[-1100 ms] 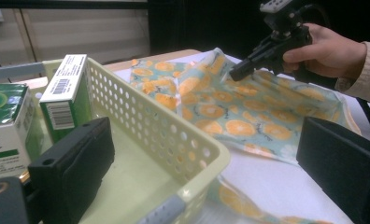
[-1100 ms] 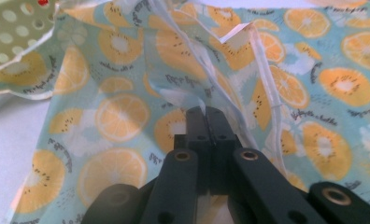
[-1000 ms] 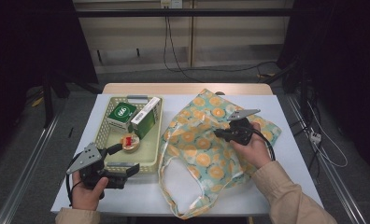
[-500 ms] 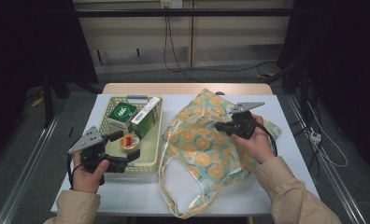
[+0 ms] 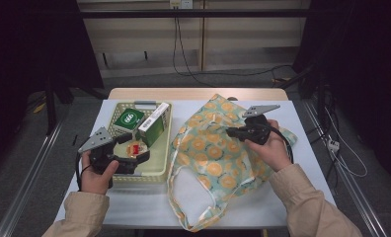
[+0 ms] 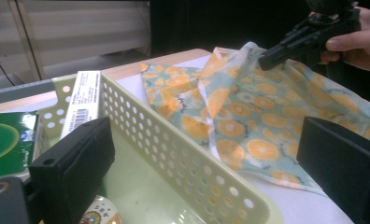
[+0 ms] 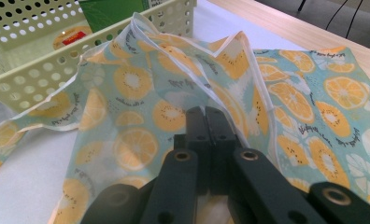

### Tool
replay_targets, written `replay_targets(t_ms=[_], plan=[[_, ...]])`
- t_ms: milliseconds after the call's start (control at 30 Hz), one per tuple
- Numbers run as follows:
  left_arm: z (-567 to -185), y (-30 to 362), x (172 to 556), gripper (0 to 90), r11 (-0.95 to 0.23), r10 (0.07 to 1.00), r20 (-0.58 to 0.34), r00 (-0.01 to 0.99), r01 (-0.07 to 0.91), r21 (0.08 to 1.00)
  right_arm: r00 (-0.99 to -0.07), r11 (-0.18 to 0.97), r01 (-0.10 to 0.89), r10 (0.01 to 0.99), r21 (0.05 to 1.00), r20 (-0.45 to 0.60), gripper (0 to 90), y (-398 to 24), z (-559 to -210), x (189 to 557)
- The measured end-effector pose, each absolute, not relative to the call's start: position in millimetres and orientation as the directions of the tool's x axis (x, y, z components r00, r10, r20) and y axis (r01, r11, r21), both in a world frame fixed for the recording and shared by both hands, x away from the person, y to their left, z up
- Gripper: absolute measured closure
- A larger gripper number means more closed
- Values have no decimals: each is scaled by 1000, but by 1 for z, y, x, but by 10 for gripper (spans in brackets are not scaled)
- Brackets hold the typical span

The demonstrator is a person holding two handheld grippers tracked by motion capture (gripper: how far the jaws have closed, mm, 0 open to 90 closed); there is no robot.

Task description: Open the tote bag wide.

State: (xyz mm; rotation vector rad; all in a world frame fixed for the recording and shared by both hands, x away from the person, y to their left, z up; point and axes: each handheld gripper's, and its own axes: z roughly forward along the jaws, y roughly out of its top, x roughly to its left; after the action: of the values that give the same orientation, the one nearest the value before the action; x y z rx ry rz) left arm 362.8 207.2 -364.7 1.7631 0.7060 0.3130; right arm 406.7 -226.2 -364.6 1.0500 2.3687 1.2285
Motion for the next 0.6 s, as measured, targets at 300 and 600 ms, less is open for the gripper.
replay_targets(t_ms=[300,600], plan=[[-367,211,375,39,-180,626,-143,767,320,930,-705,373,473,703,798,89,900,-225,-356,407],[-368,212,385,39,-192,639,-138,756,330,924,-697,345,470,710,812,101,900,-231,-347,409]])
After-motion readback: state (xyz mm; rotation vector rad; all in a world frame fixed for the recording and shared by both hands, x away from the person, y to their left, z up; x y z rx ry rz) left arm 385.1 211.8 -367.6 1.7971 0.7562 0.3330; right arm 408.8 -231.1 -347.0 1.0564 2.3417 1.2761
